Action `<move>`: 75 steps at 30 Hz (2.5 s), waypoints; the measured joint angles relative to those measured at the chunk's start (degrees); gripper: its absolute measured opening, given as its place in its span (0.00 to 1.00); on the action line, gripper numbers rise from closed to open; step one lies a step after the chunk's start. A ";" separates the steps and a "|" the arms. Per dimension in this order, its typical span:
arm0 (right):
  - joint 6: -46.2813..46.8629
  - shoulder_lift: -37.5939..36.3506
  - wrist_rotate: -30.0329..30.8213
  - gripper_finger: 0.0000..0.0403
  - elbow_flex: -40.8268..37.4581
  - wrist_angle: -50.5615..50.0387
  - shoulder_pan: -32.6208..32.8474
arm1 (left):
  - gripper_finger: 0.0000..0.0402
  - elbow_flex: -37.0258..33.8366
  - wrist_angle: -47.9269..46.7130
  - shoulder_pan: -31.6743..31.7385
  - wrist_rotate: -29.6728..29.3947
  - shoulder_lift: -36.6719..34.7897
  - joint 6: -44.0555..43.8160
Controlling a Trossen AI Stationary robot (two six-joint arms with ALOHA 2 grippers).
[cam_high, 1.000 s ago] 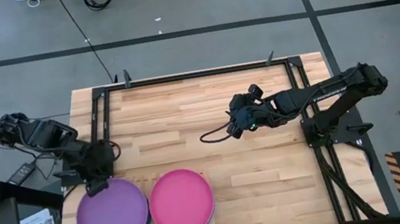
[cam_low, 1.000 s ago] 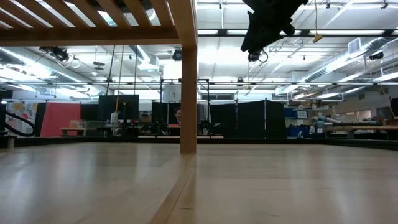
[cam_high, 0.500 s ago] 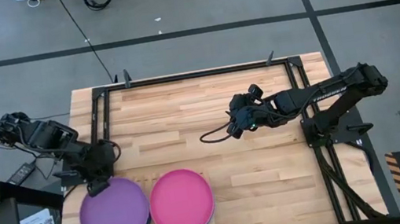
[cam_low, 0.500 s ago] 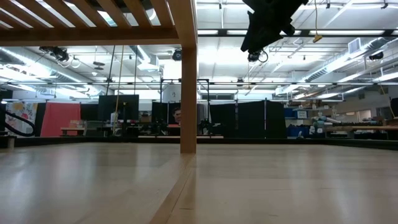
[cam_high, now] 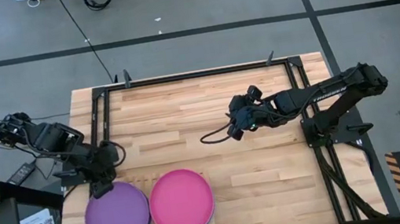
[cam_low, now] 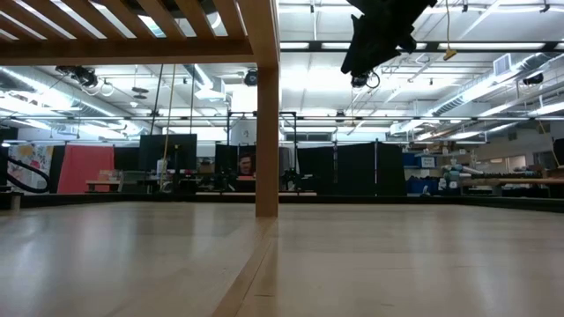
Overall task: Place and stack plates onto a shelf
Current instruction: Stack the purple plate on top of the dark green plate on the shelf, then return to Home Position
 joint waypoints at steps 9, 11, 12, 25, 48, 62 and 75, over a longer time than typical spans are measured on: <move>-0.02 0.00 -0.60 0.44 0.00 0.00 -0.01 | 0.43 0.00 0.70 -0.02 -2.07 -0.15 4.48; -0.02 0.00 -0.59 0.44 0.00 0.07 -0.01 | 0.43 0.00 2.82 -0.02 -5.20 -0.13 8.75; -0.02 0.00 -0.58 0.44 0.00 0.20 -0.01 | 0.43 0.00 4.31 -0.02 -6.64 -0.10 11.08; -9.80 0.00 -1.07 0.44 -0.02 19.06 -0.01 | 0.43 0.00 26.72 0.00 -34.77 -0.18 45.53; -23.50 -18.67 -13.27 0.04 0.00 14.48 1.97 | 0.30 -8.25 26.03 0.00 -49.29 -18.64 49.28; -20.55 -36.66 -14.13 0.07 -23.16 21.51 3.99 | 0.29 -33.68 45.96 -0.02 -54.12 -34.76 55.34; -18.56 -54.42 -14.15 0.02 -37.21 27.05 3.99 | 0.29 -45.92 60.92 0.00 -53.96 -51.09 64.49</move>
